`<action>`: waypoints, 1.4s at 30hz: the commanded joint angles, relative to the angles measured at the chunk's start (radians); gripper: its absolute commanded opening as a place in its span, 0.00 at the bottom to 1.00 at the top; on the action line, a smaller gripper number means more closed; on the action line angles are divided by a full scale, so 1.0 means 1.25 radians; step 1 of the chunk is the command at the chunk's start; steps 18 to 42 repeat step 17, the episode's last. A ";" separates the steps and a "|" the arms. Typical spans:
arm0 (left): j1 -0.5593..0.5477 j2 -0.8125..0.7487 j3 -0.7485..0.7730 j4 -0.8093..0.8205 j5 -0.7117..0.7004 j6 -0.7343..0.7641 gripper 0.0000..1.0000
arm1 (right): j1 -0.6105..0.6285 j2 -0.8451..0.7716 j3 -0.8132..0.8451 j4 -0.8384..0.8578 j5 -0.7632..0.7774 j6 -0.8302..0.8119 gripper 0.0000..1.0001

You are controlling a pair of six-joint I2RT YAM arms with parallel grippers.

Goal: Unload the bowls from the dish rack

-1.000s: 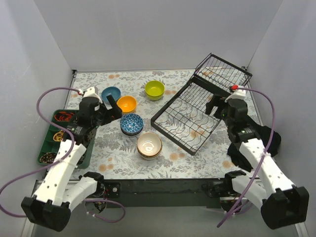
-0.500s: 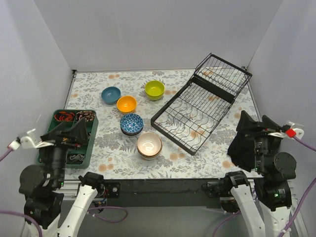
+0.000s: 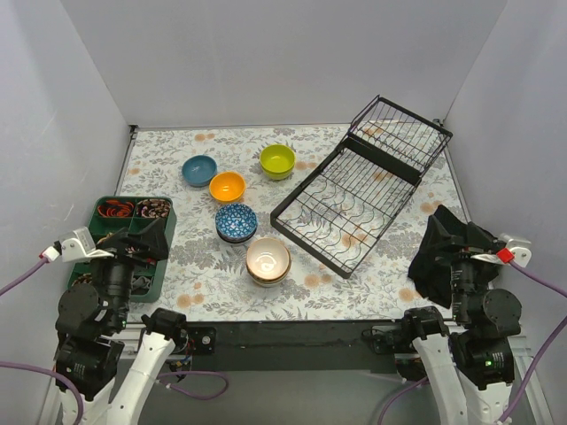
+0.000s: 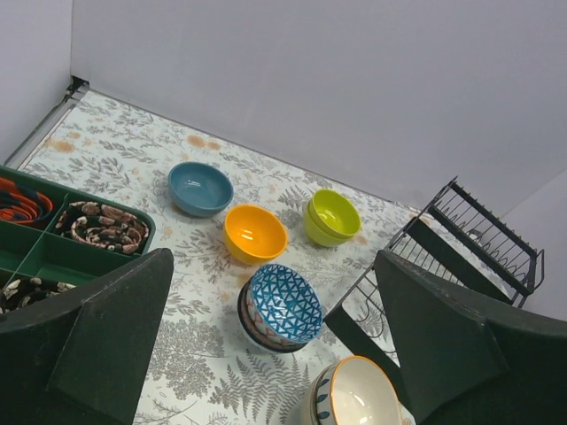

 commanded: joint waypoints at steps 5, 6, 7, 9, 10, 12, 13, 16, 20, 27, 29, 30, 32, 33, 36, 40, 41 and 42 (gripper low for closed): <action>-0.005 0.027 -0.008 -0.002 -0.021 -0.005 0.98 | 0.001 -0.035 -0.024 0.015 0.014 -0.035 0.95; -0.003 0.029 -0.009 0.000 -0.021 -0.003 0.98 | 0.000 -0.036 -0.025 0.015 0.016 -0.035 0.95; -0.005 0.031 -0.012 0.001 -0.022 -0.003 0.98 | 0.001 -0.035 -0.026 0.015 0.018 -0.038 0.95; -0.005 0.028 -0.020 0.009 -0.026 -0.004 0.98 | 0.001 -0.037 -0.027 0.015 0.021 -0.043 0.95; -0.005 0.027 -0.030 0.010 -0.031 -0.006 0.98 | 0.002 -0.040 -0.029 0.012 0.025 -0.047 0.95; -0.005 0.022 -0.039 0.011 -0.037 -0.005 0.98 | 0.002 -0.042 -0.030 0.012 0.028 -0.052 0.95; -0.005 0.023 -0.045 0.014 -0.039 -0.004 0.98 | 0.001 -0.044 -0.031 0.010 0.031 -0.054 0.95; -0.005 0.022 -0.047 0.017 -0.040 0.003 0.98 | 0.002 -0.045 -0.035 0.011 0.036 -0.057 0.95; -0.005 0.022 -0.045 0.017 -0.039 0.005 0.98 | 0.002 -0.046 -0.034 0.011 0.036 -0.058 0.95; -0.005 0.022 -0.045 0.017 -0.039 0.005 0.98 | 0.002 -0.046 -0.034 0.011 0.036 -0.058 0.95; -0.005 0.022 -0.045 0.017 -0.039 0.005 0.98 | 0.002 -0.046 -0.034 0.011 0.036 -0.058 0.95; -0.005 0.022 -0.045 0.017 -0.039 0.005 0.98 | 0.002 -0.046 -0.034 0.011 0.036 -0.058 0.95; -0.005 0.022 -0.045 0.017 -0.039 0.005 0.98 | 0.002 -0.046 -0.034 0.011 0.036 -0.058 0.95; -0.005 0.022 -0.045 0.017 -0.039 0.005 0.98 | 0.002 -0.046 -0.034 0.011 0.036 -0.058 0.95; -0.005 0.022 -0.045 0.017 -0.039 0.005 0.98 | 0.002 -0.046 -0.034 0.011 0.036 -0.058 0.95; -0.005 0.022 -0.045 0.017 -0.039 0.005 0.98 | 0.002 -0.046 -0.034 0.011 0.036 -0.058 0.95; -0.005 0.022 -0.045 0.017 -0.039 0.005 0.98 | 0.002 -0.046 -0.034 0.011 0.036 -0.058 0.95; -0.005 0.022 -0.045 0.017 -0.039 0.005 0.98 | 0.002 -0.046 -0.034 0.011 0.036 -0.058 0.95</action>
